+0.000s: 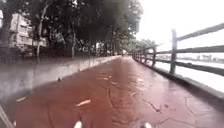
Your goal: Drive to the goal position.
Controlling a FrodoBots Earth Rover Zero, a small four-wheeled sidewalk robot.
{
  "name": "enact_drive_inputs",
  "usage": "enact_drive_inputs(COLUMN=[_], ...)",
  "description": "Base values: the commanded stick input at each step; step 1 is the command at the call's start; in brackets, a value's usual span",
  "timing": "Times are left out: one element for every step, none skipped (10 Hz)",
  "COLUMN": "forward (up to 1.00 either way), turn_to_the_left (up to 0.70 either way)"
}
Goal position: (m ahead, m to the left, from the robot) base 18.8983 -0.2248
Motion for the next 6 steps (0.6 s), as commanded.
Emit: enact_drive_inputs(forward=[0.50,0.50,0.50,0.50,0.50,0.50], turn_to_the_left=[0.11,0.17,0.15,0.19,0.21,0.16])
